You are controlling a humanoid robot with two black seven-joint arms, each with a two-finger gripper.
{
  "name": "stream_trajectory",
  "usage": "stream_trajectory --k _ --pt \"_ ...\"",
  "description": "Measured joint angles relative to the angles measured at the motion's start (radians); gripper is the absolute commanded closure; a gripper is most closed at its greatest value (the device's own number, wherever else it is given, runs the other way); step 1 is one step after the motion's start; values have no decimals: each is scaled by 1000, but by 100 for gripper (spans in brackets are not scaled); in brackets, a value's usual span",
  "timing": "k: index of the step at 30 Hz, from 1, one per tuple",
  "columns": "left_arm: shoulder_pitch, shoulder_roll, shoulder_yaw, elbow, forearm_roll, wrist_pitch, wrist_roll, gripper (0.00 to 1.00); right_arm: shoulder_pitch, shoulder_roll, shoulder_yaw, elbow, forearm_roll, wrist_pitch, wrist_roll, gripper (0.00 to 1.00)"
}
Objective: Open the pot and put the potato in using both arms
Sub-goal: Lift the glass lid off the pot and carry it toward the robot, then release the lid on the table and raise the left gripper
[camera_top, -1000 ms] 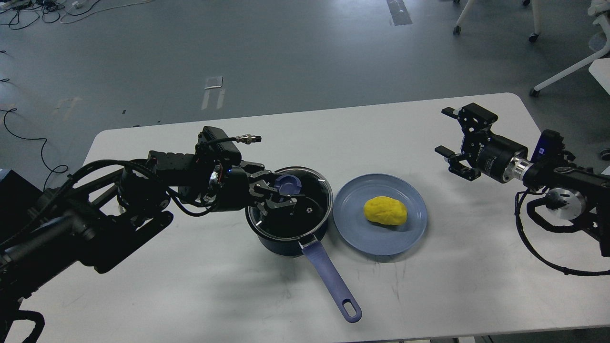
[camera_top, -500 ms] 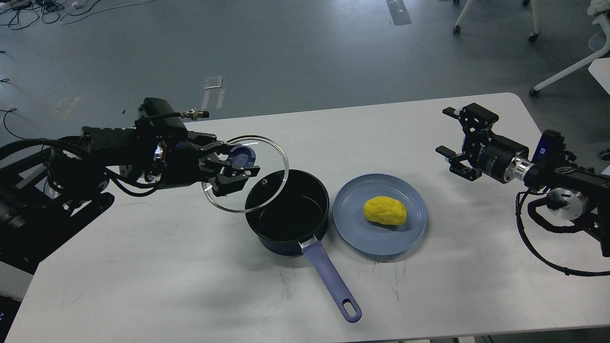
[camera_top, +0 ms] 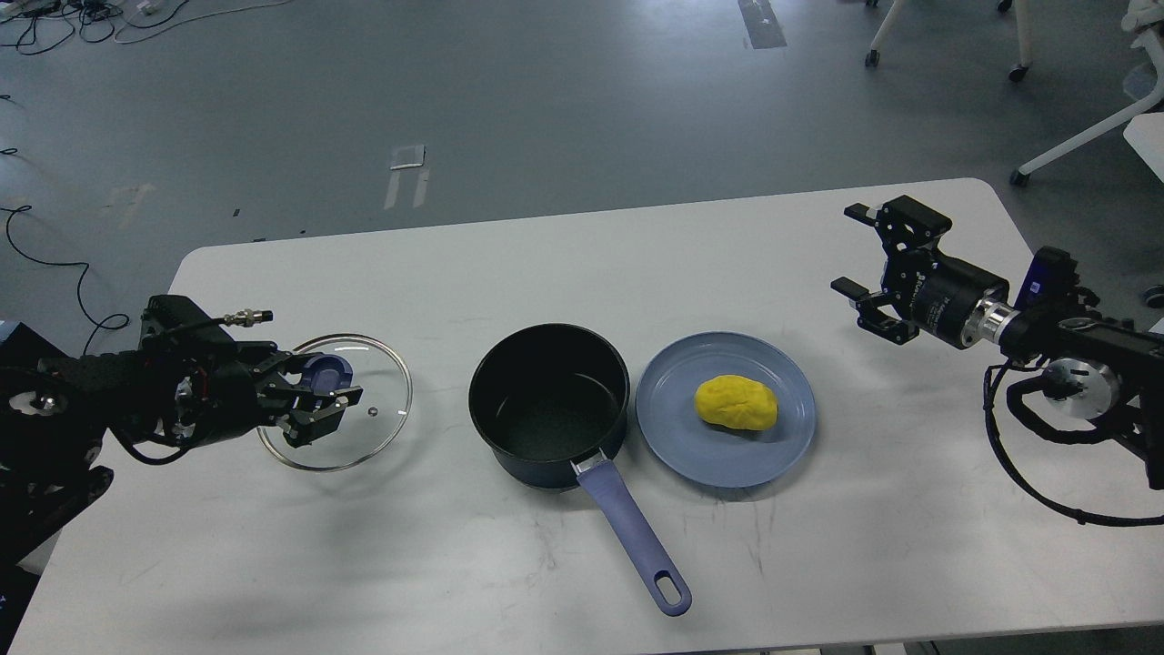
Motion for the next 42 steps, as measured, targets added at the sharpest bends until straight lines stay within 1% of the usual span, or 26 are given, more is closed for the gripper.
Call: stream_trajectory --k 5,14,17,18,19,20,21,24,30,33,34,36,38,40,42 --pt "33 -21 0 50 -27 15 0 49 0 -2 0 2 0 0 0 0" --pt "58 -56 1 87 -75 24 0 44 -7 -4 0 2 0 0 0 0" --pt "71 -62 1 99 -80 41 0 37 -8 -4 0 2 0 0 0 0" --pt "75 -65 1 107 -81 47 0 32 -8 -5 0 2 0 0 0 0" --pt "78 -68 1 113 -82 52 0 17 -8 -5 0 3 0 0 0 0" --pt "81 -71 1 117 -83 54 0 8 -8 -5 0 3 0 0 0 0" --pt "84 -72 0 119 -83 56 0 3 -8 -5 0 4 0 0 0 0" --pt "90 -74 0 121 -113 57 0 2 -7 -6 3 4 0 0 0 0" --pt "68 -63 0 110 -335 44 0 2 -1 -9 6 5 0 0 0 0" --pt "1 -37 -2 88 -465 8 0 2 11 -24 6 8 -2 0 0 0" --pt "-28 -27 -3 79 -518 -23 0 2 18 -33 6 11 -7 0 0 0" --pt "-92 -8 -12 67 -667 -116 0 2 47 -55 1 26 -24 0 0 0" --pt "-151 -2 -15 63 -881 -222 0 2 84 -81 -3 53 -66 0 0 0" --pt "-181 -9 -17 61 -1084 -281 0 2 119 -102 -5 75 -121 0 0 0" --pt "-192 -33 -17 61 -1287 -307 0 2 151 -112 -7 93 -208 0 0 0"
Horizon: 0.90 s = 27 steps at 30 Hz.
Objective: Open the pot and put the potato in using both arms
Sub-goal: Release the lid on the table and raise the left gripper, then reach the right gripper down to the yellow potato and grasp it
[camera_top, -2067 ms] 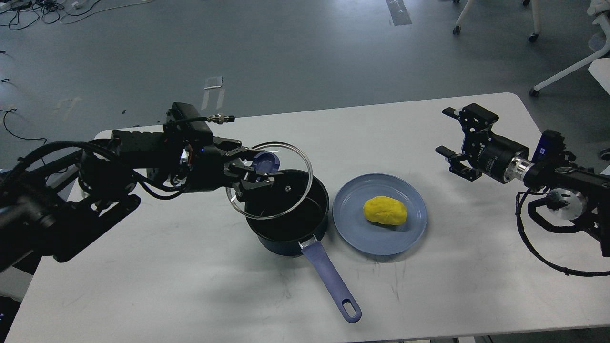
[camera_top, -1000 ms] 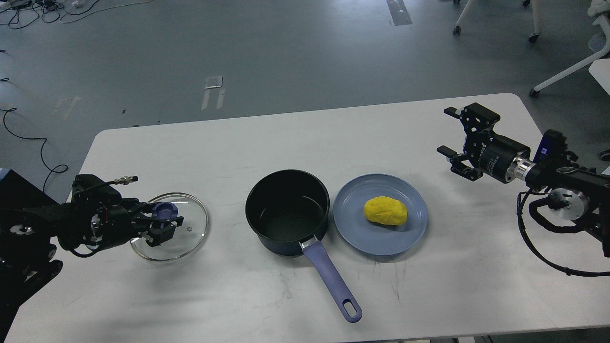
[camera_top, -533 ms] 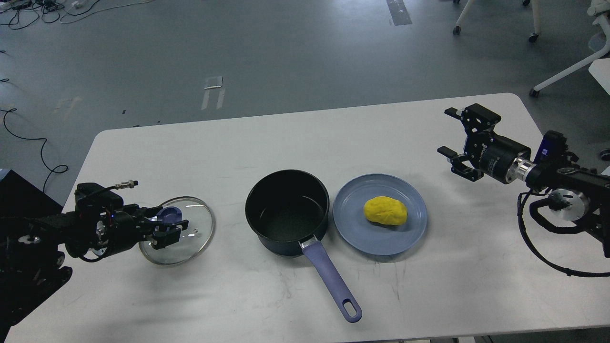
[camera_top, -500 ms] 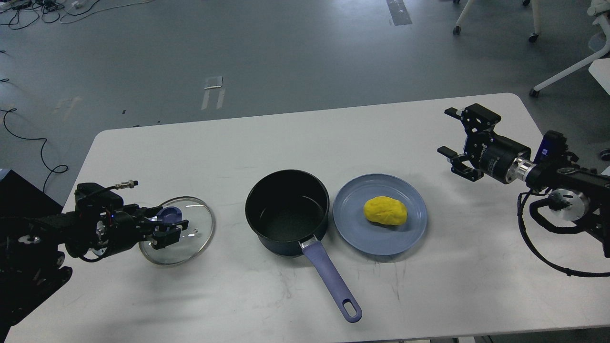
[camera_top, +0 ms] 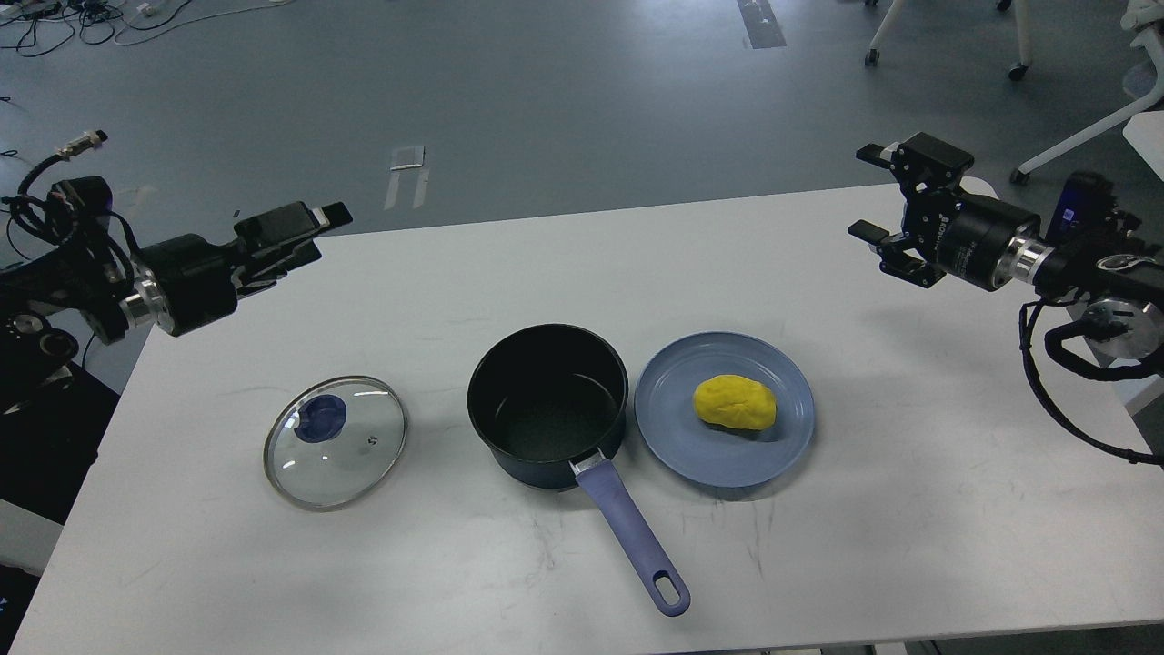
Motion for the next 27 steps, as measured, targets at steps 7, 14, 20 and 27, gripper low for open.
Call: stream_trajectory --k 7,14,20,27 --pt "47 -133 0 19 -448 -4 0 2 91 -7 -55 83 -316 0 0 0" --pt "185 -221 -97 49 -485 -18 0 2 290 -18 -298 180 -573 0 0 0" --pt "239 -233 -175 50 -487 -41 0 2 457 52 -470 254 -805 0 0 0" --pt "246 -233 -197 42 -487 -46 0 2 545 165 -652 290 -1021 0 0 0"
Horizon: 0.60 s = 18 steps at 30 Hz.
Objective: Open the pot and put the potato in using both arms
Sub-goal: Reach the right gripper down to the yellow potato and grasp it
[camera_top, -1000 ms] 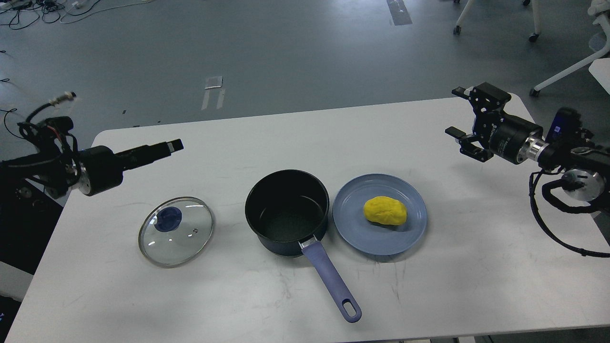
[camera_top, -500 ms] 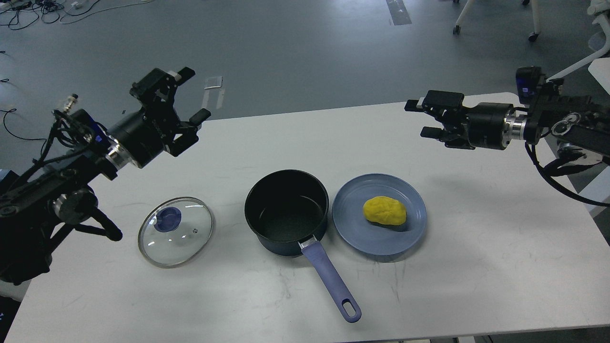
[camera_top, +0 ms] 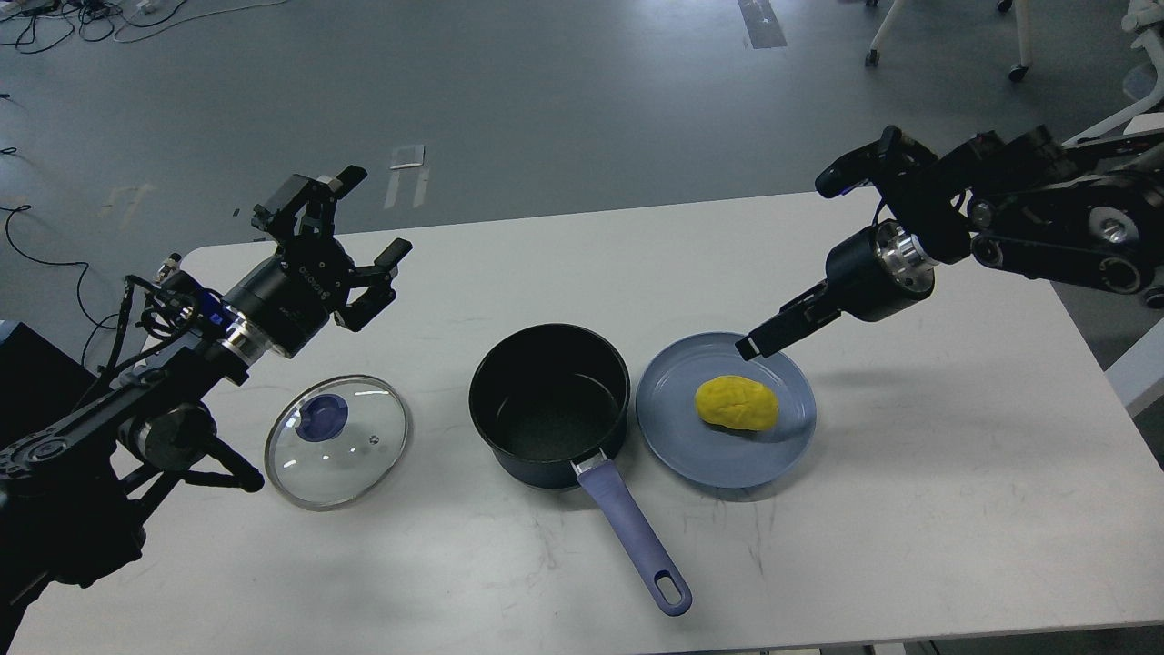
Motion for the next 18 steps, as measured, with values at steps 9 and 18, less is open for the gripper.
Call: stream_trajectory --k 9,18 --pt "0 5 -24 -6 0 0 0 2 12 119 -80 -8 -83 0 0 0" --pt "0 8 -25 -6 0 0 0 2 -14 201 -135 -73 -82 -114 0 0"
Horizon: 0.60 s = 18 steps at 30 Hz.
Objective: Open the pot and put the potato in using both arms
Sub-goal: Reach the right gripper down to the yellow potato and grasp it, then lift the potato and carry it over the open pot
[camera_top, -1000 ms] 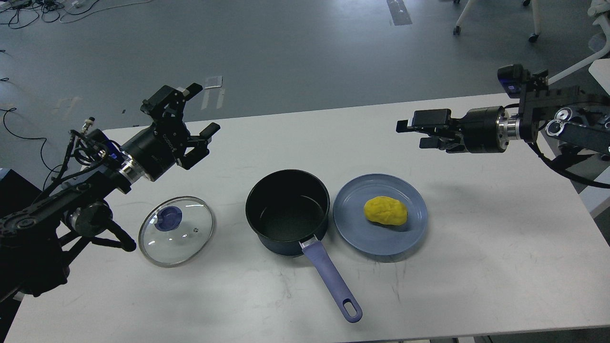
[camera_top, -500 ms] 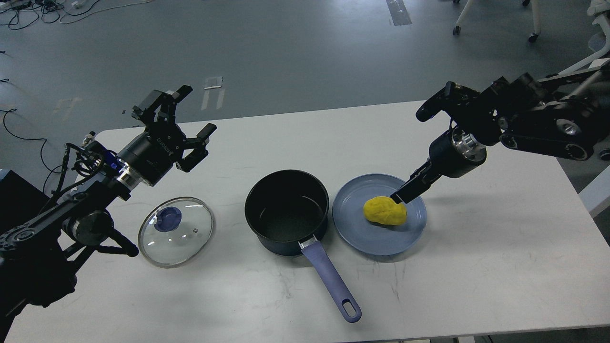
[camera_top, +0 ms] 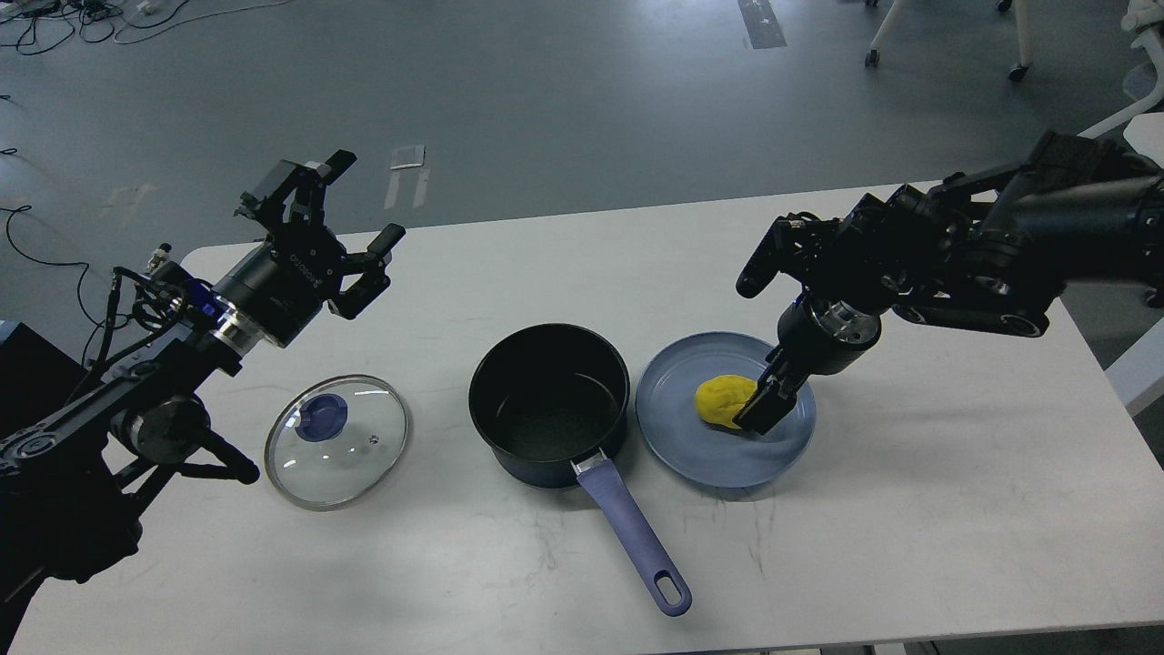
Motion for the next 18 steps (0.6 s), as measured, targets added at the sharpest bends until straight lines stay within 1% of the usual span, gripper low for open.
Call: stream_trajectory --k 4,7,8,9,10,11,12,13,14,18 --pt "0 -1 0 0 0 0 0 2 -32 21 -3 -19 2 -58 0 1" --pt "0 -2 0 0 0 0 0 2 -44 29 -3 -24 5 -76 0 6" --pt "0 -2 0 0 0 0 0 2 -47 30 -3 -25 5 -79 0 12" --pt "0 -2 0 0 0 0 0 2 -48 30 -4 -25 5 -80 0 16" --pt "0 -2 0 0 0 0 0 2 -49 31 -4 -26 5 -81 0 22" --pt "0 -2 0 0 0 0 0 2 -50 31 -5 -26 5 -82 0 43" --pt "0 -2 0 0 0 0 0 2 -50 30 -5 -26 5 -82 0 58" --pt "0 -2 0 0 0 0 0 2 -50 30 -6 -26 5 -83 0 88" --pt "0 -2 0 0 0 0 0 2 -50 28 -7 -26 5 -85 0 92" --pt "0 -2 0 0 0 0 0 2 -48 23 -10 -27 6 -116 0 92"
